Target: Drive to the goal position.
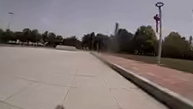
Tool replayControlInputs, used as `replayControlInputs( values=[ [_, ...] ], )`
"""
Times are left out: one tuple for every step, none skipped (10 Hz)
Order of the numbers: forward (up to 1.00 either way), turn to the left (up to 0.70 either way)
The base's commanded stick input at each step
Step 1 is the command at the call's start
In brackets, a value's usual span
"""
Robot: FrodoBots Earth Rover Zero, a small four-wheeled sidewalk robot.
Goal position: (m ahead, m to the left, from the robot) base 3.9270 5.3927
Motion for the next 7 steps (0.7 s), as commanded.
replayControlInputs(
  values=[
    [0.70,0.00],
    [0.70,0.00],
    [0.70,0.00],
    [0.70,0.00],
    [0.70,0.00],
    [0.70,0.00],
    [0.70,0.16]
  ],
)
